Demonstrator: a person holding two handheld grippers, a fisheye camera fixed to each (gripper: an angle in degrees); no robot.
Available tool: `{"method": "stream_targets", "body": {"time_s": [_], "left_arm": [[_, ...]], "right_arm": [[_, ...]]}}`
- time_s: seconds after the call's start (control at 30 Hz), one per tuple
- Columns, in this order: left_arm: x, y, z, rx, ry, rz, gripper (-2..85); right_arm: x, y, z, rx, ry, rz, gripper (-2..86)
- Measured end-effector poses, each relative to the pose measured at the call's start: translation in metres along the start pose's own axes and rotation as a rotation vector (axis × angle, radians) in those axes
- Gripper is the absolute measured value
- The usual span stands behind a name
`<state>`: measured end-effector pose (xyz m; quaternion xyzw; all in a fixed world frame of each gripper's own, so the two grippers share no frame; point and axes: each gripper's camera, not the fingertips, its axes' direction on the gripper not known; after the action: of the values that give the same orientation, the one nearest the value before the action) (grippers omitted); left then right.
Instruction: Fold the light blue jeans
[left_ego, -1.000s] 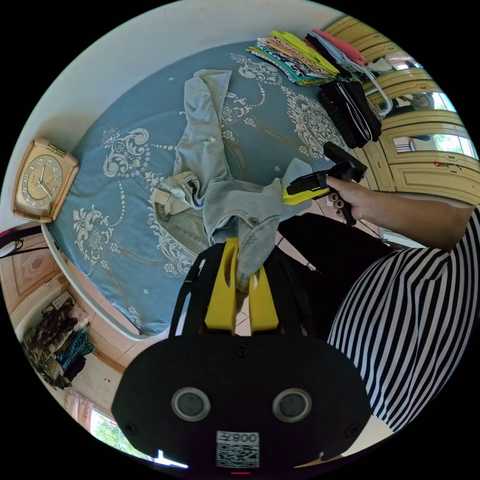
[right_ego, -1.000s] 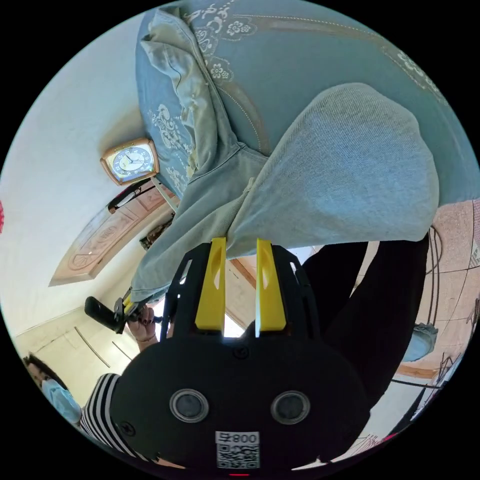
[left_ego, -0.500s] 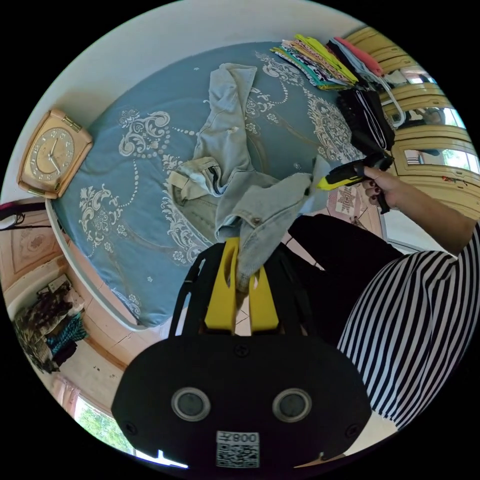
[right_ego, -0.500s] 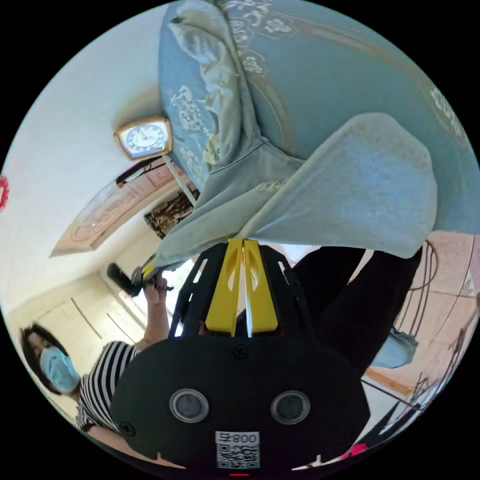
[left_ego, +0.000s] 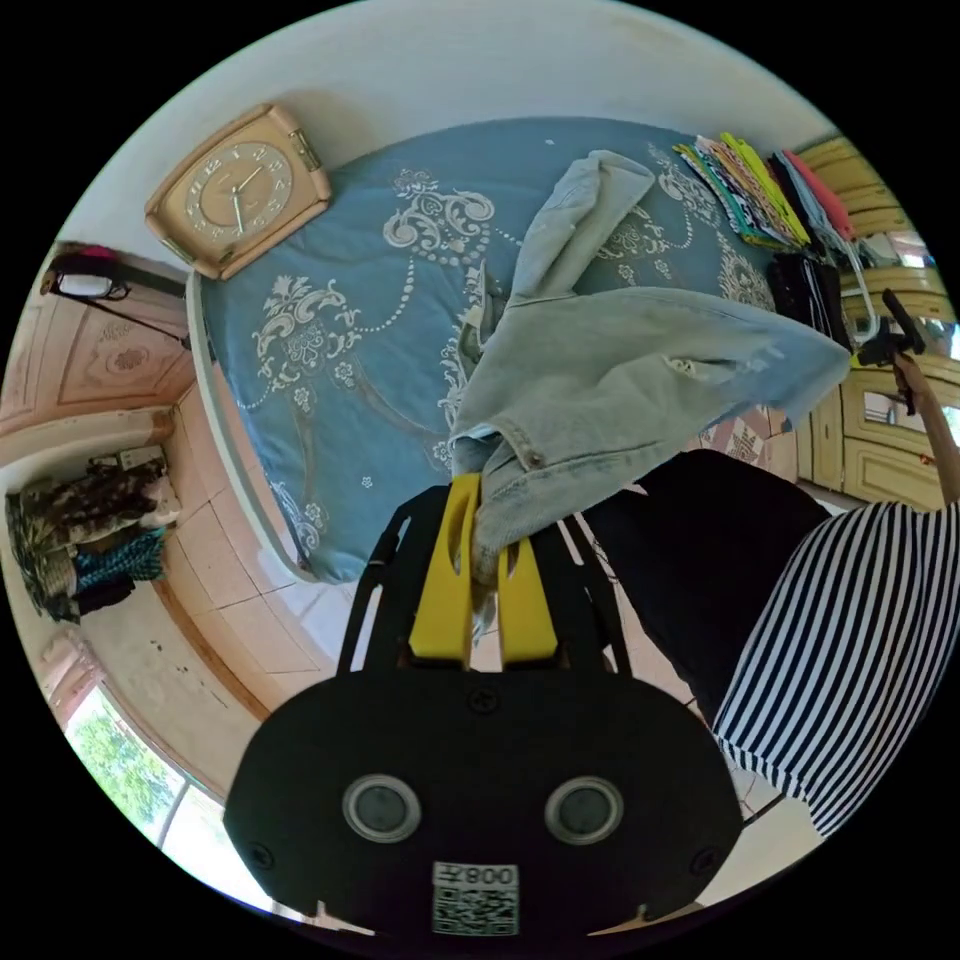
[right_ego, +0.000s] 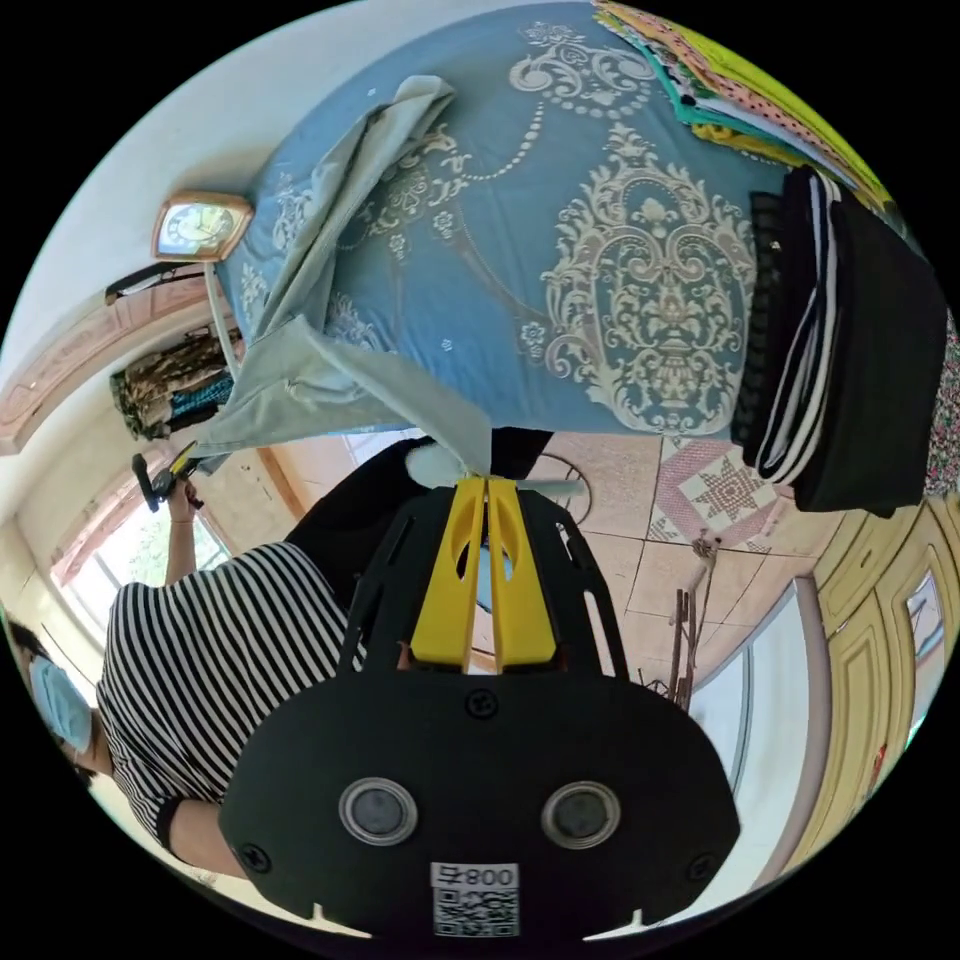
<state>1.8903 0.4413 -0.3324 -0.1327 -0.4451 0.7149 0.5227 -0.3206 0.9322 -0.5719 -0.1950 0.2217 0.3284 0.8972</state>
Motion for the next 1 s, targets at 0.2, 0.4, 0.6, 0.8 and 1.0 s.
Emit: {"method": "stream_targets", "body": {"time_s": [0.2,0.4,0.6,0.8,1.0], "left_arm": [[0.016,-0.017,-0.027,0.063,-0.036,0.05,-0.6],[0.065,-0.016,-0.018,-0.015,-0.131,0.158,-0.6],[0.114,-0.007,0.014,-0.11,-0.135,0.219,-0.6],[0.147,0.001,0.003,-0.101,-0.187,0.259,-0.6],[0.167,0.01,-0.023,-0.076,-0.246,0.3,-0.5]], "right_arm": [[-0.022,-0.029,-0.043,-0.065,0.357,-0.101,0.9],[-0.005,-0.068,-0.061,-0.015,0.628,0.004,3.7],[0.051,-0.05,-0.019,0.114,0.358,0.041,7.7],[0.137,-0.013,0.09,0.133,-0.48,0.254,10.6],[0.166,0.012,0.18,0.212,-0.975,0.47,12.0]]}}
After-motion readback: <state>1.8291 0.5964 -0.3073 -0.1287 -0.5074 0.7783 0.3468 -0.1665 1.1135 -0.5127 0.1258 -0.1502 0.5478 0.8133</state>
